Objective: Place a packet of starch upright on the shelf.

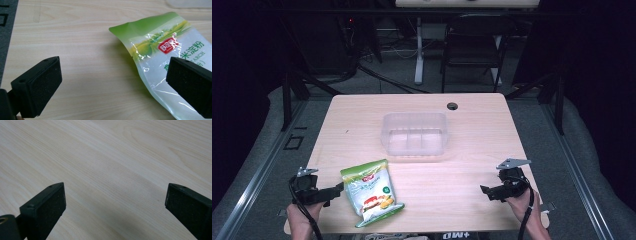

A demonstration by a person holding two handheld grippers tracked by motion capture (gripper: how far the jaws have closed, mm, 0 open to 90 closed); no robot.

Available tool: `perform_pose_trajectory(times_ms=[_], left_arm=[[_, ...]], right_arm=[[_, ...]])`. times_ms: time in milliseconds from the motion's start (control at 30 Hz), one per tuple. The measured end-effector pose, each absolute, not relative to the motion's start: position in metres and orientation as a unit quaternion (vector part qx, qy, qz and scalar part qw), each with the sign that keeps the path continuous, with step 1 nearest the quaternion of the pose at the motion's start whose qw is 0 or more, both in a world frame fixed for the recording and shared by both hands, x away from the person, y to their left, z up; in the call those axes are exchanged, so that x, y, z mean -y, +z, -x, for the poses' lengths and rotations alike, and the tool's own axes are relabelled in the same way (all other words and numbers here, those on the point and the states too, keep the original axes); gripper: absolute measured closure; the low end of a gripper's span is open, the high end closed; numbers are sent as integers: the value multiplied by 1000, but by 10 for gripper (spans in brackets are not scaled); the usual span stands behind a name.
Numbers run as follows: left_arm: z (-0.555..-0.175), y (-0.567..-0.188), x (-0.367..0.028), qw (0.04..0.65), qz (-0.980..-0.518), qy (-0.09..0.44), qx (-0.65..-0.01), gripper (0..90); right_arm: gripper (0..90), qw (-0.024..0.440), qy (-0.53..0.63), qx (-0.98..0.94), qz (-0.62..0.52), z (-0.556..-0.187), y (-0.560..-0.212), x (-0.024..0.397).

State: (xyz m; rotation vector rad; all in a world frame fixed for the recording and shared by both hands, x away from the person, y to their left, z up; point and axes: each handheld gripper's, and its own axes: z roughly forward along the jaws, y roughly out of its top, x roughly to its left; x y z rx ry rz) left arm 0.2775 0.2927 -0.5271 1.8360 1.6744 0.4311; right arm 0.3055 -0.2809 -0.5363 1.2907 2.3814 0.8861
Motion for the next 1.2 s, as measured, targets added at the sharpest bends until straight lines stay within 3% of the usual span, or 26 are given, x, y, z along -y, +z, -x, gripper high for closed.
perform_pose_trajectory(times_ms=[200,433,867,1200], left_arm=[[-277,-526,-294,326,-678,147,-642,3],[-288,-523,-292,362,-642,165,-656,2],[-302,-540,-277,354,-684,111,-628,10],[-316,-551,-279,361,-679,79,-634,77]], right_arm=[[36,133,304,-833,-442,-309,-539,278],[42,136,303,-834,-440,-310,-538,276],[49,137,297,-840,-433,-312,-538,271],[51,141,301,-837,-435,-310,-537,272]])
